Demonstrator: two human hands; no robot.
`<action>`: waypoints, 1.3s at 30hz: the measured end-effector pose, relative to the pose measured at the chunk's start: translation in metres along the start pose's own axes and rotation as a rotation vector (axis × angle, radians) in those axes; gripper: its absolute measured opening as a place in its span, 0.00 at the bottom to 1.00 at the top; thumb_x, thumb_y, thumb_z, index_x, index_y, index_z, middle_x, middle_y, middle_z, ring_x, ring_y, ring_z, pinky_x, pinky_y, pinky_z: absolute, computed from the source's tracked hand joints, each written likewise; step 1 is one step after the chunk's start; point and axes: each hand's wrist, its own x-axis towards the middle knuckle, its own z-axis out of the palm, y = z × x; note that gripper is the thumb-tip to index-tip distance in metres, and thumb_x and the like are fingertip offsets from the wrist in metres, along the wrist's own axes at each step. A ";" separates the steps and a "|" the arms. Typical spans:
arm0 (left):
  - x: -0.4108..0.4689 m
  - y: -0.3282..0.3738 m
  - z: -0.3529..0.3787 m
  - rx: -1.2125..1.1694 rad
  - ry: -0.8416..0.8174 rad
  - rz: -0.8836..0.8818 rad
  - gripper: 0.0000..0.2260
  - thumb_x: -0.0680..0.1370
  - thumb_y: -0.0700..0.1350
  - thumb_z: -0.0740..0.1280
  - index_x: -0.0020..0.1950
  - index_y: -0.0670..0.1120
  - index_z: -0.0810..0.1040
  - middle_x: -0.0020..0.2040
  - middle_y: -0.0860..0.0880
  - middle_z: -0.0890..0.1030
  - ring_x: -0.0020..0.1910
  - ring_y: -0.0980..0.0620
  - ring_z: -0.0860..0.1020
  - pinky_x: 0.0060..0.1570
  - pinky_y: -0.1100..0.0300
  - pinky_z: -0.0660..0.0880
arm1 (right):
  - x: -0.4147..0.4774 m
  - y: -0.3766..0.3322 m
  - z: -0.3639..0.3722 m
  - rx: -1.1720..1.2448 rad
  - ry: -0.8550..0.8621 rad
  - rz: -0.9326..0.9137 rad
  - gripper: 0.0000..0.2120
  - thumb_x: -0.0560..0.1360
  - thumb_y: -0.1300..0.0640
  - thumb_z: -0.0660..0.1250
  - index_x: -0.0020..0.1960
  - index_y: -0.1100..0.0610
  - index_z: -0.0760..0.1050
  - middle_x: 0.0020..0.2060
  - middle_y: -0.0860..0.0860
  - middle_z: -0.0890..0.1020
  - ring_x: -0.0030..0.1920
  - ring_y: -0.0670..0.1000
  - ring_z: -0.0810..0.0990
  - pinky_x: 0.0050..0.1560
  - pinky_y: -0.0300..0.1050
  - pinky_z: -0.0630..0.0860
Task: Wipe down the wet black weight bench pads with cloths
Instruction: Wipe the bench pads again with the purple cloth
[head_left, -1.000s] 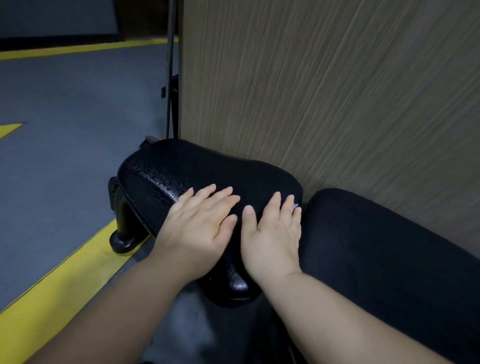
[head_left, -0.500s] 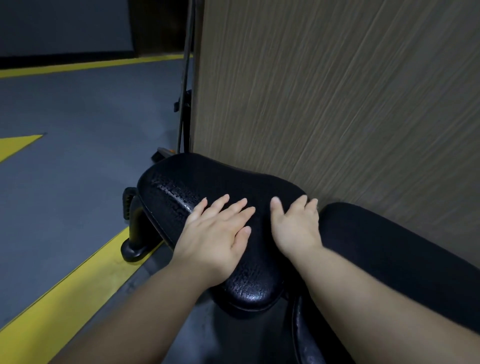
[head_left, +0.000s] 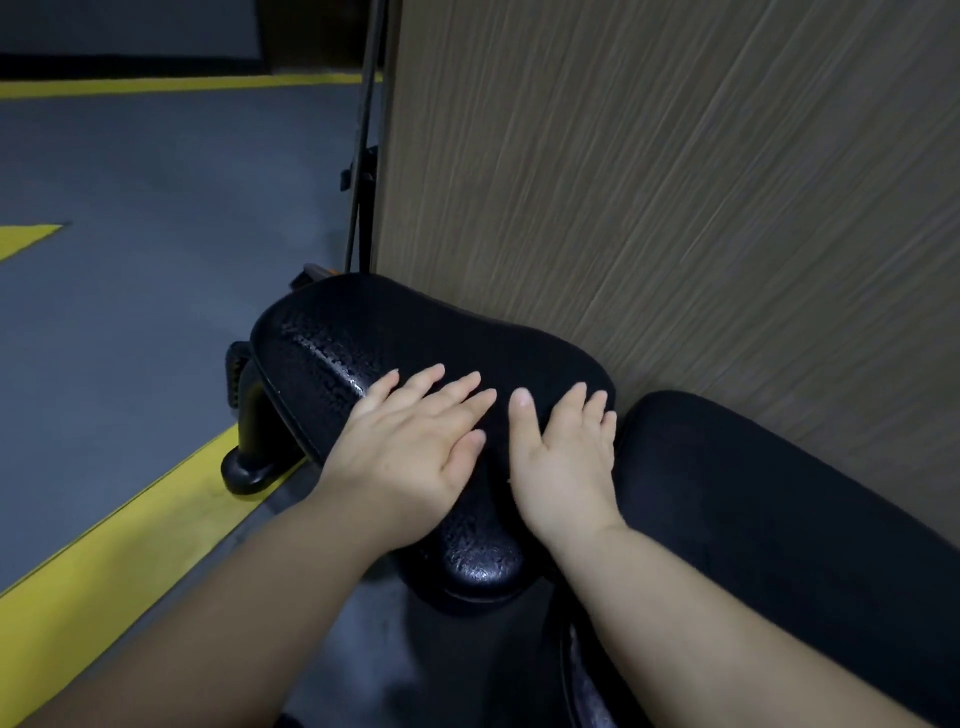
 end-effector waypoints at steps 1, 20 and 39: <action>0.000 0.000 0.000 0.007 -0.002 -0.002 0.34 0.73 0.61 0.33 0.77 0.61 0.57 0.78 0.63 0.56 0.78 0.59 0.48 0.72 0.60 0.36 | 0.009 0.001 -0.001 -0.003 0.014 0.006 0.38 0.79 0.37 0.48 0.78 0.61 0.41 0.77 0.59 0.42 0.77 0.56 0.38 0.76 0.51 0.40; 0.004 -0.003 -0.002 0.043 -0.029 0.007 0.34 0.72 0.60 0.33 0.77 0.62 0.56 0.78 0.63 0.55 0.78 0.58 0.48 0.73 0.56 0.38 | 0.017 -0.004 -0.002 -0.180 -0.024 0.078 0.44 0.77 0.32 0.45 0.77 0.63 0.39 0.76 0.64 0.42 0.76 0.62 0.40 0.75 0.53 0.41; 0.005 0.000 -0.003 0.042 -0.042 -0.008 0.35 0.71 0.61 0.32 0.78 0.63 0.53 0.78 0.65 0.52 0.78 0.59 0.45 0.72 0.59 0.35 | 0.086 0.009 -0.016 -0.161 -0.006 0.090 0.44 0.75 0.29 0.43 0.78 0.60 0.43 0.78 0.59 0.46 0.77 0.60 0.46 0.75 0.54 0.46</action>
